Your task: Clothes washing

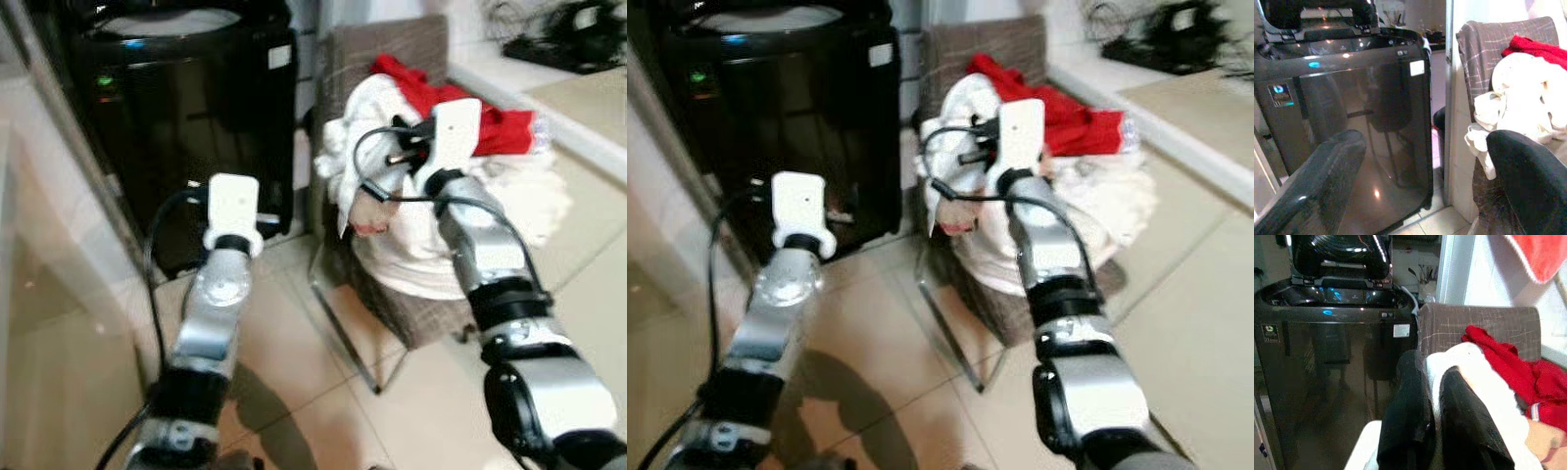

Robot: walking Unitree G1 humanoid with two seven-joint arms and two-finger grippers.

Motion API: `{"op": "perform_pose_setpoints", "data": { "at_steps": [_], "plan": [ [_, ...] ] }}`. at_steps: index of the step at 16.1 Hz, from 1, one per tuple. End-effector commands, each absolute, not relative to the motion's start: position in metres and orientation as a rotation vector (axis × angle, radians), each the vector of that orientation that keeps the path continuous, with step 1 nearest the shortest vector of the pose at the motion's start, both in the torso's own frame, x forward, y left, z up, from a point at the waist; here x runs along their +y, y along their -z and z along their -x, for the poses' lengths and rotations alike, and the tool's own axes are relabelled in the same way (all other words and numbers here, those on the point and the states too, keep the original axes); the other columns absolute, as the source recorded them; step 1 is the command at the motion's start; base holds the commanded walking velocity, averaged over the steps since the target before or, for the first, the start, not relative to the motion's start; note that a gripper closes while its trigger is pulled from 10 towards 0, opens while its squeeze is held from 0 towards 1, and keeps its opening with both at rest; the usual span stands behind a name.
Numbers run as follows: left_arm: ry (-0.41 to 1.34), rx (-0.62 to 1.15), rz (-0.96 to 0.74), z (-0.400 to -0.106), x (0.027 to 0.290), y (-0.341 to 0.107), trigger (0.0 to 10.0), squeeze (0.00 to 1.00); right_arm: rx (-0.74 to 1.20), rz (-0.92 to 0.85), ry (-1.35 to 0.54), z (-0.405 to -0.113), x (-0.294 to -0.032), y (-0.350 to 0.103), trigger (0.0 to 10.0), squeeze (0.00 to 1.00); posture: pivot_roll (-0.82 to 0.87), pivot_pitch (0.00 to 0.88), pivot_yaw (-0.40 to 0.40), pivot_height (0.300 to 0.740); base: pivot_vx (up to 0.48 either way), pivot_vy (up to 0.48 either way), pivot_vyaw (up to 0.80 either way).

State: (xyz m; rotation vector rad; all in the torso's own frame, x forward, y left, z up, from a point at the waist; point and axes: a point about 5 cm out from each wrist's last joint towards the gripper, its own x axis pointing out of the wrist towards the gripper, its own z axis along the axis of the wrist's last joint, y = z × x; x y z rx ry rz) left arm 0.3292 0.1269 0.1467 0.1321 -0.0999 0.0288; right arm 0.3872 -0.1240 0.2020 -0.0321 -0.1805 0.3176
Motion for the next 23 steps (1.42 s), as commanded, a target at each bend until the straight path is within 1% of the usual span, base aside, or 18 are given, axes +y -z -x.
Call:
{"op": "perform_pose_setpoints", "data": {
  "at_steps": [1, 3, 4, 5, 7, 10, 11, 14, 15, 16, 18, 20, 23],
  "plan": [
    [-0.031, -0.093, -0.128, -0.329, 0.122, -0.147, 10.0, 0.00, -0.193, 0.046, -0.300, -0.388, -0.132, -0.203, 0.0, 0.00, -0.06, 0.000, -0.038, 0.740, 0.330, -0.345, 0.00],
    [-0.017, -0.087, -0.146, -0.328, 0.121, -0.145, 10.0, 0.00, -0.194, 0.058, -0.328, -0.388, -0.128, -0.202, 0.0, 0.00, -0.05, 0.000, -0.043, 0.740, 0.394, -0.268, 0.00],
    [-0.017, -0.079, -0.153, -0.327, 0.121, -0.143, 10.0, 0.00, -0.196, 0.069, -0.306, -0.388, -0.129, -0.202, 0.0, 0.00, -0.05, 0.000, -0.043, 0.740, 0.442, 0.000, 0.00],
    [-0.009, -0.071, -0.153, -0.327, 0.123, -0.141, 10.0, 0.00, -0.180, 0.074, -0.305, -0.388, -0.127, -0.198, 10.0, 0.00, -0.05, 0.000, -0.044, 0.740, 0.465, 0.000, 0.00],
    [-0.010, -0.042, -0.153, -0.327, 0.127, -0.138, 10.0, 0.00, -0.156, 0.076, -0.285, -0.384, -0.128, -0.187, 10.0, 0.00, -0.05, 0.000, -0.037, 0.740, 0.480, 0.000, 0.00],
    [-0.004, -0.044, -0.148, -0.328, 0.123, -0.138, 10.0, 0.00, -0.141, 0.065, -0.279, -0.381, -0.130, -0.180, 10.0, 0.00, -0.05, 0.000, -0.029, 0.740, 0.454, 0.000, 0.00],
    [-0.028, -0.039, -0.175, -0.330, 0.124, -0.138, 10.0, 0.00, -0.137, 0.064, -0.277, -0.380, -0.130, -0.179, 10.0, 0.00, -0.06, 0.000, -0.025, 0.740, 0.000, 0.000, 0.00],
    [-0.040, -0.035, -0.164, -0.331, 0.124, -0.138, 10.0, 0.00, -0.153, 0.061, -0.261, -0.381, -0.131, -0.181, 10.0, 0.00, -0.06, 0.000, -0.025, 0.740, 0.000, 0.000, 0.58],
    [-0.052, -0.037, -0.160, -0.331, 0.125, -0.138, 10.0, 0.00, -0.180, 0.077, -0.274, -0.382, -0.128, -0.187, 10.0, 0.00, -0.06, 0.000, -0.019, 0.740, 0.000, 0.000, 0.51],
    [-0.060, -0.038, -0.164, -0.332, 0.126, -0.139, 10.0, 0.00, -0.246, 0.101, -0.294, -0.386, -0.123, -0.206, 10.0, 0.00, -0.06, 0.000, -0.021, 0.740, 0.000, 0.000, 0.49],
    [-0.063, -0.052, -0.180, -0.332, 0.126, -0.140, 10.0, 0.00, -0.260, 0.095, -0.291, -0.390, -0.124, -0.214, 10.0, 0.00, -0.05, 0.000, -0.025, 0.740, 0.000, 0.000, 0.49],
    [-0.068, -0.063, -0.186, -0.331, 0.127, -0.141, 10.0, 0.00, -0.247, 0.085, -0.286, -0.392, -0.126, -0.212, 10.0, 0.00, -0.04, 0.000, -0.035, 0.740, 0.000, 0.000, 0.48],
    [-0.065, -0.063, -0.199, -0.329, 0.128, -0.140, 10.0, 0.00, -0.243, 0.069, -0.300, -0.391, -0.120, -0.208, 10.0, 0.00, -0.04, 0.000, -0.034, 0.740, 0.000, 0.000, 0.45]
  ]
}}
